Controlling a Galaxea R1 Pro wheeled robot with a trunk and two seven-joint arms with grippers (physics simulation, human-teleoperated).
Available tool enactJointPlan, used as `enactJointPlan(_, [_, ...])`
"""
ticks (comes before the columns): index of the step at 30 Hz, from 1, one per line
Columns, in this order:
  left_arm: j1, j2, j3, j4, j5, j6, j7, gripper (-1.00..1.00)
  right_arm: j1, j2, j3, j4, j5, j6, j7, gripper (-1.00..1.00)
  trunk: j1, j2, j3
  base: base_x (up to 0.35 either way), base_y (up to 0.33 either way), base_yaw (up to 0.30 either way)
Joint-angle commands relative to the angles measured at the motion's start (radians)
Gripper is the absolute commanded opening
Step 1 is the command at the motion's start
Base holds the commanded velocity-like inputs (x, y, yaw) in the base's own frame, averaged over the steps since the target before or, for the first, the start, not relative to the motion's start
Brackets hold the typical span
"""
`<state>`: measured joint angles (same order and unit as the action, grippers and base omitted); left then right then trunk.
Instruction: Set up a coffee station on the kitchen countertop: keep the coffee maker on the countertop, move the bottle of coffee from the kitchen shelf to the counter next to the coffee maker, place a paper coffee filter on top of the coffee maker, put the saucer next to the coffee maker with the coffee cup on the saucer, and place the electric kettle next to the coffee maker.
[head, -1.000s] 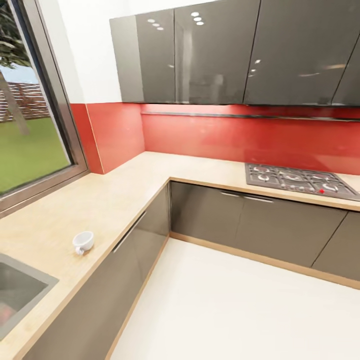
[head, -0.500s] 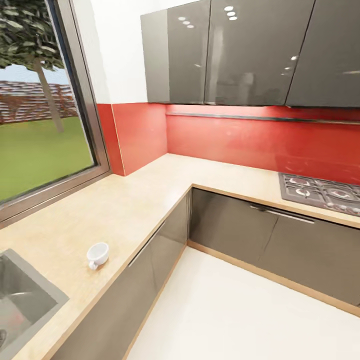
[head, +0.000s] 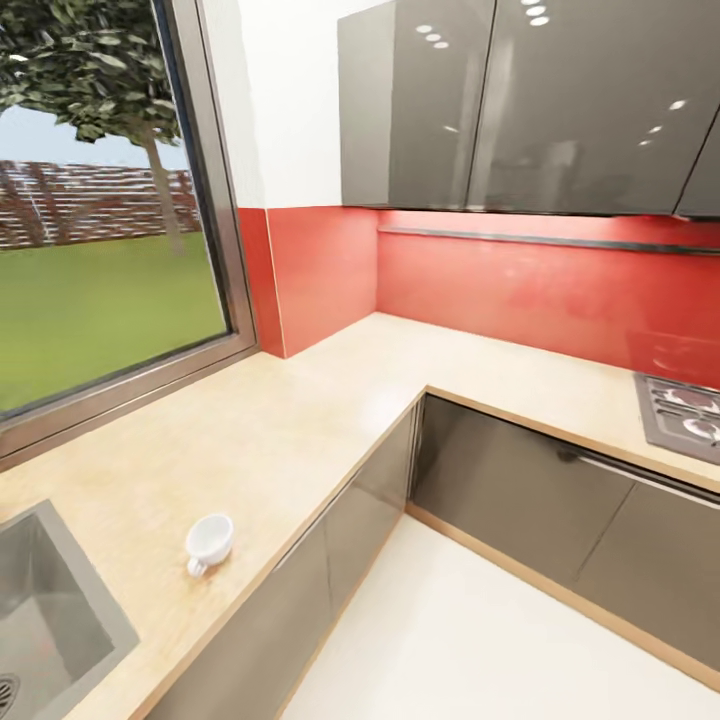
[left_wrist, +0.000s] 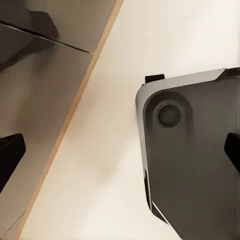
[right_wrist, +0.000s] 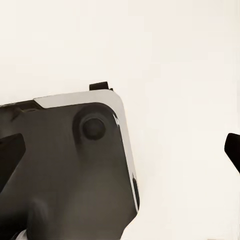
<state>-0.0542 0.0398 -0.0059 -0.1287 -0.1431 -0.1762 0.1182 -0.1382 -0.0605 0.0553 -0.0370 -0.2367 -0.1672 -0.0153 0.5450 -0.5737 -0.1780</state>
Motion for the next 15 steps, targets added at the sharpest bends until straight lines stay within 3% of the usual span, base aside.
enactJointPlan(1, [-0.001, -0.001, 0.000, 0.001, -0.010, -0.003, 0.006, 1.00, -0.001, 0.000, 0.006, 0.000, -0.007, -0.003, -0.002, 1.00, 0.001, -0.001, -0.002, 0.248, -0.208, 0.278])
enactJointPlan(6, [-0.001, -0.001, 0.000, 0.001, -0.010, -0.003, 0.006, 1.00, 0.000, 0.000, 0.006, 0.000, -0.007, -0.002, -0.002, 1.00, 0.001, -0.001, -0.002, 0.088, -0.225, 0.278])
enactJointPlan(15, [-0.002, -0.001, 0.001, 0.001, -0.009, -0.003, 0.006, 1.00, -0.001, 0.000, 0.006, 0.000, -0.007, -0.002, -0.002, 1.00, 0.001, -0.001, -0.002, -0.232, -0.186, 0.278])
